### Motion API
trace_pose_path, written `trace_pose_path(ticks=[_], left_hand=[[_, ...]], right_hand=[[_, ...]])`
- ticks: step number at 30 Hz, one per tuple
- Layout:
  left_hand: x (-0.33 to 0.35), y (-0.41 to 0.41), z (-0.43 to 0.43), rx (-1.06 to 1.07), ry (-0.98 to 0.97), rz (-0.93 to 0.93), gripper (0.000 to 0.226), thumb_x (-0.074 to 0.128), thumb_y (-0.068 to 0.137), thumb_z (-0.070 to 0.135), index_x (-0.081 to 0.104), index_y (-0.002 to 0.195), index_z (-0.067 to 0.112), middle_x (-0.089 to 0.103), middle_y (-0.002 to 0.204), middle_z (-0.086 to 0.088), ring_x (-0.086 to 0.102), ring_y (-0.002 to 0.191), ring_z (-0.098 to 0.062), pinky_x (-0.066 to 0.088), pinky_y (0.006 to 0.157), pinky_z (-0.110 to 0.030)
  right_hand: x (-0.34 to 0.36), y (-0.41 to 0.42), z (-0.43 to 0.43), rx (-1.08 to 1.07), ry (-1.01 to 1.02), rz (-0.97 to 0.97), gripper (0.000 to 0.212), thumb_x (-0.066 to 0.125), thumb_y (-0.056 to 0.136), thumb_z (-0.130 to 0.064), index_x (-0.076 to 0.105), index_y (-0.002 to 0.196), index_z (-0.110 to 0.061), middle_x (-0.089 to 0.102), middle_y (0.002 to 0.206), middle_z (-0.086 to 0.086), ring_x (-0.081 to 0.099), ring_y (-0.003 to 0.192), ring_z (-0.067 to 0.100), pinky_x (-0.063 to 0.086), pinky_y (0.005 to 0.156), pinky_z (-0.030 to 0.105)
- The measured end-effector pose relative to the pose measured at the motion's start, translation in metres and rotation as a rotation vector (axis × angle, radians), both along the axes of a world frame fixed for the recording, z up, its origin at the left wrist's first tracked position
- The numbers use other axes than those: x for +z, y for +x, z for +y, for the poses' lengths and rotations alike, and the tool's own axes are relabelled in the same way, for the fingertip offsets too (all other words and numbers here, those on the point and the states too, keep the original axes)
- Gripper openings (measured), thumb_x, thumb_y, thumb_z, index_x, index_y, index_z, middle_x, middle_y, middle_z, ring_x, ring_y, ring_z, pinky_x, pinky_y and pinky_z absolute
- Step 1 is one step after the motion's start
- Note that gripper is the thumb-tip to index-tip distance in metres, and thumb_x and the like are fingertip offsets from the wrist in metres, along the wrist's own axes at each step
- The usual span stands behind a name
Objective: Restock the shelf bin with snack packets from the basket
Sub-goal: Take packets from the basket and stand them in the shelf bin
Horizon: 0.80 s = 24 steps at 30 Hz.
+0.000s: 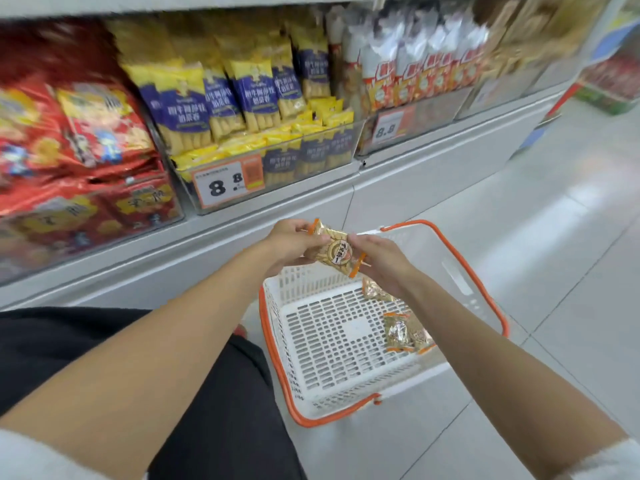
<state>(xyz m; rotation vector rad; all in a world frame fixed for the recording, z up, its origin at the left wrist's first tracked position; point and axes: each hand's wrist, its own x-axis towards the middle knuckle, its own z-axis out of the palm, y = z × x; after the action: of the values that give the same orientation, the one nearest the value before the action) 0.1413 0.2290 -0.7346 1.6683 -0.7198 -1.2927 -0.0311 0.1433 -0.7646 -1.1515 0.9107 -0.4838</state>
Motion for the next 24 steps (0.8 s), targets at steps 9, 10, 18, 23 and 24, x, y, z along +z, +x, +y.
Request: trace_pose_path(ticks=[9, 10, 18, 23, 24], left_hand=[[0.136, 0.016, 0.019, -0.113, -0.198, -0.454, 0.036, 0.081, 0.077, 0.014, 0.068, 0.110, 0.008, 0.065, 0.097, -0.003, 0.059, 0.090, -0.013, 0.045, 0.069, -0.015], [0.150, 0.019, 0.024, -0.124, -0.206, -0.469, 0.035, 0.080, 0.078, 0.016, 0.069, 0.110, 0.007, 0.067, 0.098, -0.004, 0.060, 0.089, -0.012, 0.046, 0.068, -0.015], [0.227, 0.060, 0.060, 0.158, -0.385, -0.392, 0.013, 0.073, 0.085, 0.020, 0.066, 0.091, 0.011, 0.063, 0.083, -0.004, 0.055, 0.068, -0.013, 0.043, 0.056, -0.021], [0.266, 0.093, 0.082, 0.159, -0.393, -0.393, 0.015, 0.069, 0.089, 0.019, 0.060, 0.099, 0.013, 0.063, 0.096, -0.006, 0.060, 0.076, -0.013, 0.052, 0.060, -0.021], [0.274, 0.102, 0.087, 0.157, -0.397, -0.404, 0.023, 0.069, 0.089, 0.019, 0.059, 0.108, 0.011, 0.062, 0.100, -0.006, 0.061, 0.079, -0.014, 0.053, 0.063, -0.021]], right_hand=[[0.158, 0.036, 0.017, -0.016, -0.528, 0.096, 0.043, 0.074, 0.085, -0.018, 0.046, 0.052, -0.016, 0.043, 0.045, -0.013, 0.038, 0.042, 0.002, 0.033, 0.046, 0.018], [0.174, 0.040, 0.020, 0.016, -0.593, 0.118, 0.045, 0.074, 0.086, -0.022, 0.045, 0.052, -0.015, 0.040, 0.044, -0.014, 0.035, 0.042, 0.001, 0.030, 0.046, 0.019], [0.249, 0.072, 0.052, 0.156, -0.707, 0.046, 0.024, 0.068, 0.089, -0.031, 0.072, 0.104, -0.012, 0.073, 0.089, -0.003, 0.068, 0.083, 0.013, 0.054, 0.076, 0.029], [0.284, 0.109, 0.079, 0.192, -0.876, 0.045, 0.019, 0.064, 0.093, -0.020, 0.070, 0.077, -0.012, 0.064, 0.061, -0.015, 0.053, 0.058, -0.006, 0.042, 0.058, 0.013], [0.292, 0.117, 0.081, 0.205, -0.899, 0.038, 0.024, 0.063, 0.094, -0.016, 0.066, 0.071, -0.019, 0.061, 0.053, -0.019, 0.052, 0.053, -0.009, 0.039, 0.055, 0.009]])
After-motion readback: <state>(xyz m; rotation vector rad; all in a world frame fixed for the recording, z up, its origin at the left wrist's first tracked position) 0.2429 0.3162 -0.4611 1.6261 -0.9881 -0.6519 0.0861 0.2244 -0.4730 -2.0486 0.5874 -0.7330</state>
